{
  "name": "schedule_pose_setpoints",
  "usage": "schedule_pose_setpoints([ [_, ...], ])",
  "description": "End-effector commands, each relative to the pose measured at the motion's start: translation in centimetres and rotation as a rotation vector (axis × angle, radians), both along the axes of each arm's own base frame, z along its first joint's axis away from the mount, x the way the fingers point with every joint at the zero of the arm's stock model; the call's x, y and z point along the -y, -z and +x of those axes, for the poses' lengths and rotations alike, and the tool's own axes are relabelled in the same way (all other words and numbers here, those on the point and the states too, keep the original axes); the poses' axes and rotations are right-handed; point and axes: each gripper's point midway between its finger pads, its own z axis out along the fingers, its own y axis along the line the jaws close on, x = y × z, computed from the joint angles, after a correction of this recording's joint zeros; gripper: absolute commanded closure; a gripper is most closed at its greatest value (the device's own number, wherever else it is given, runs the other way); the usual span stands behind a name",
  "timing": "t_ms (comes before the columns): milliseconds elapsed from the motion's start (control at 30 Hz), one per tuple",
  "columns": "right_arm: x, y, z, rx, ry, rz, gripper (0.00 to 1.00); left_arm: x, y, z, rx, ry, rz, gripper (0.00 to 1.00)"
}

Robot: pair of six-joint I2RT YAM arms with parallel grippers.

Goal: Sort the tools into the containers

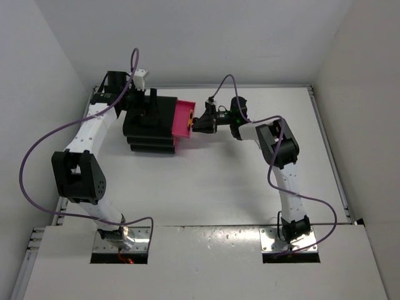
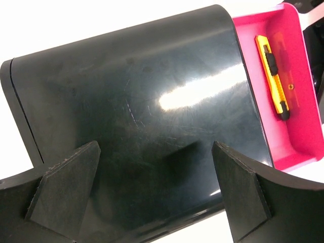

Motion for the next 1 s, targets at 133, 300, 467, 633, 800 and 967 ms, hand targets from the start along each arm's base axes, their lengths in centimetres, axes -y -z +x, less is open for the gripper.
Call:
schedule_pose_setpoints([
  [133,-2.8,-0.7,0.1,0.092,-0.011,0.034,0.74,0.8,3.2,-2.5,-0.127,0.015,-0.001,0.0],
  [300,-4.5,-0.5,0.0,0.108,-0.024,0.044,0.74,0.7,3.6,-2.7,-0.133,0.021,0.006,0.0],
  [467,-5.8,-0.8,0.4,0.138,-0.032,0.059,0.73,0.8,4.2,-3.1,-0.151,0.028,0.0,0.0],
  [633,-7.2,-0.6,-0.1,0.156,-0.052,0.07,0.69,0.8,5.0,-3.2,-0.17,0.028,0.001,0.0],
  [800,-7.9,-1.6,0.0,0.195,-0.051,0.087,0.58,0.8,5.6,-3.5,-0.181,0.027,0.002,0.0],
  [967,-8.7,-1.0,-0.5,0.165,-0.07,0.071,0.52,0.8,5.6,-3.2,-0.181,0.027,0.002,0.0],
])
